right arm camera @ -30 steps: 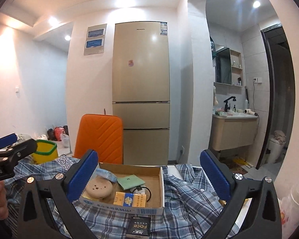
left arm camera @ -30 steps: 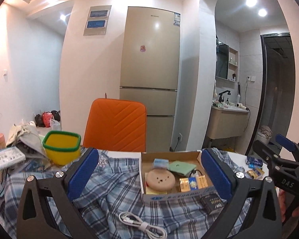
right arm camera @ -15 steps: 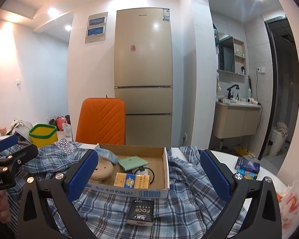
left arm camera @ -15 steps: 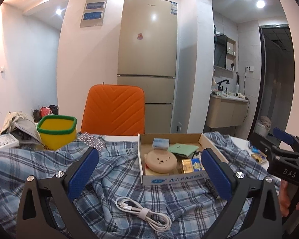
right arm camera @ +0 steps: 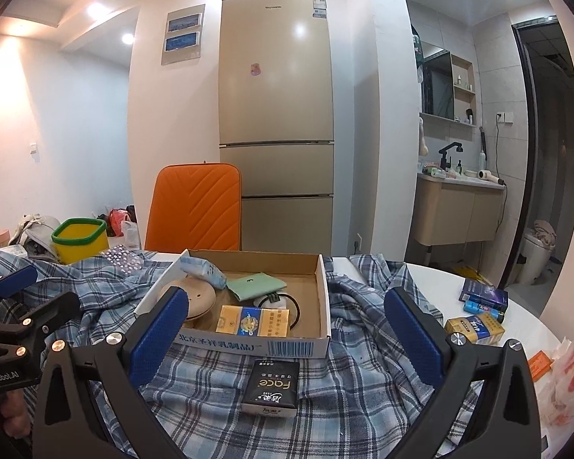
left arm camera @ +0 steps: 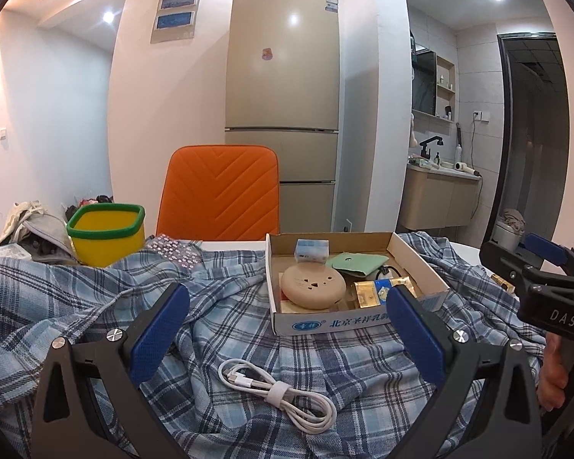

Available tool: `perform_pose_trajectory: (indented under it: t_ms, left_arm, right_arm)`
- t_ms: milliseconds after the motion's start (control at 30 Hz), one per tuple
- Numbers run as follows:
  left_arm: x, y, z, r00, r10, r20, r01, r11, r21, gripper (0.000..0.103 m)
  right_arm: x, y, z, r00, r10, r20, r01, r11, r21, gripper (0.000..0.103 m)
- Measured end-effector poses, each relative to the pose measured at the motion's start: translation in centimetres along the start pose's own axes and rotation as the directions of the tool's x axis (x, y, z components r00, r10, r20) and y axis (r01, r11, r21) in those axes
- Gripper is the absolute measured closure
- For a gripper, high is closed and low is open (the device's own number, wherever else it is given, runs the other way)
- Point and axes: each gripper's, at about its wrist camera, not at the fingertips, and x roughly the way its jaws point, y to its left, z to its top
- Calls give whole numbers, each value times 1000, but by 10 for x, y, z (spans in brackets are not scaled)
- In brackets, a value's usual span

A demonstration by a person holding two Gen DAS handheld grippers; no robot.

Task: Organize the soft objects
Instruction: 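Lower the right gripper onto the black Face pack and close it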

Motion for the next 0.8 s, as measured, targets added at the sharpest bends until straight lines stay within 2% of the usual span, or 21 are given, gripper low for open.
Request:
perform_pose_trajectory:
  t_ms: [133, 300, 533, 667, 800]
  left_arm:
    - [6, 4, -1, 999, 6, -34, -6, 1000, -18, 1]
    - [23, 13, -4, 990, -11, -140, 2, 998, -63, 1]
    - [40, 16, -13, 968, -7, -249, -13, 997, -80, 1]
    - [47, 14, -18, 954, 2, -298, -21, 998, -61, 1]
    - [50, 15, -19, 948, -3, -318, -18, 998, -64, 1]
  right_arm:
    - [6, 2, -1, 1000, 0, -25, 0, 1000, -6, 0]
    - [22, 2, -2, 994, -11, -107, 10, 1000, -8, 0]
    - [51, -3, -11, 969, 5, -249, -1, 1000, 15, 0]
    - [63, -3, -17, 949, 6, -315, -1, 1000, 18, 5]
    - [74, -3, -25, 926, 15, -378, -7, 1000, 21, 10]
